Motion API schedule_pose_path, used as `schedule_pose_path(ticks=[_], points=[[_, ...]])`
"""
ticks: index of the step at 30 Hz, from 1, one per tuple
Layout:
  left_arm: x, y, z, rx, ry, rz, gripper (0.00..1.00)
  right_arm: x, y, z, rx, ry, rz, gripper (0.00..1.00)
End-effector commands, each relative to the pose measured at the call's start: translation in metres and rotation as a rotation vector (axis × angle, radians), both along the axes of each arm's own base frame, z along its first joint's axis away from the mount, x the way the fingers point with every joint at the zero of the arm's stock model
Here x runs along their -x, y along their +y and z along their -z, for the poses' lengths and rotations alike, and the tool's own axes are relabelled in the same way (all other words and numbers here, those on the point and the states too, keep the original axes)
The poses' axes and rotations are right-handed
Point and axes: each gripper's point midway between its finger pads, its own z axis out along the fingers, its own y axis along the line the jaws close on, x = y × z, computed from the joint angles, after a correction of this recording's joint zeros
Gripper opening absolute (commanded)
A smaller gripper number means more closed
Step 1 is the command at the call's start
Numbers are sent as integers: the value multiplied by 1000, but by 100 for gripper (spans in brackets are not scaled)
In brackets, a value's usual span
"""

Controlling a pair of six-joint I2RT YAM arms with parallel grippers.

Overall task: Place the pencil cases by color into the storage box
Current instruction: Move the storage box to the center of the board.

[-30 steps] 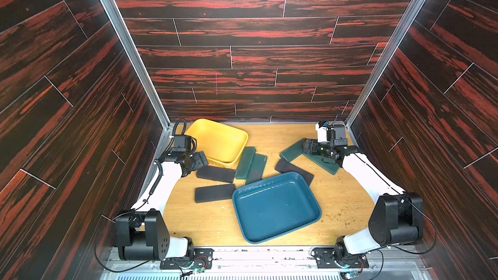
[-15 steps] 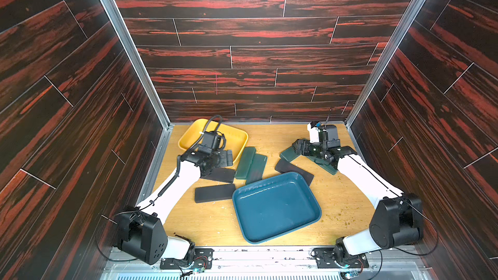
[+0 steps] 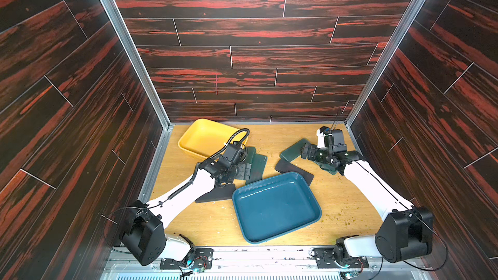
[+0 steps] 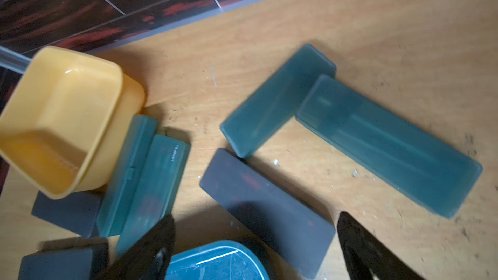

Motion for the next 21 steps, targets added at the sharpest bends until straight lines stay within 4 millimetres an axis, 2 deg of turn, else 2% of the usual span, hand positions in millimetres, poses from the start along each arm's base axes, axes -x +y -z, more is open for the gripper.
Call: schedule_pose_path(ticks=[1, 7, 12, 17, 21], points=[[10, 10, -4, 4, -13, -35, 94, 7, -9, 9, -52, 49, 47, 94], [26, 22, 6, 30, 14, -117, 94, -2, -23, 24, -71, 85, 133, 94], [41, 33, 20, 28, 45, -170, 93, -2, -25, 34, -114, 124, 169, 91], [59, 33, 26, 68, 80, -185, 93, 14, -20, 28, -151, 117, 150, 91], [69, 31, 31, 86, 100, -184, 92, 33, -6, 34, -96, 141, 64, 91]])
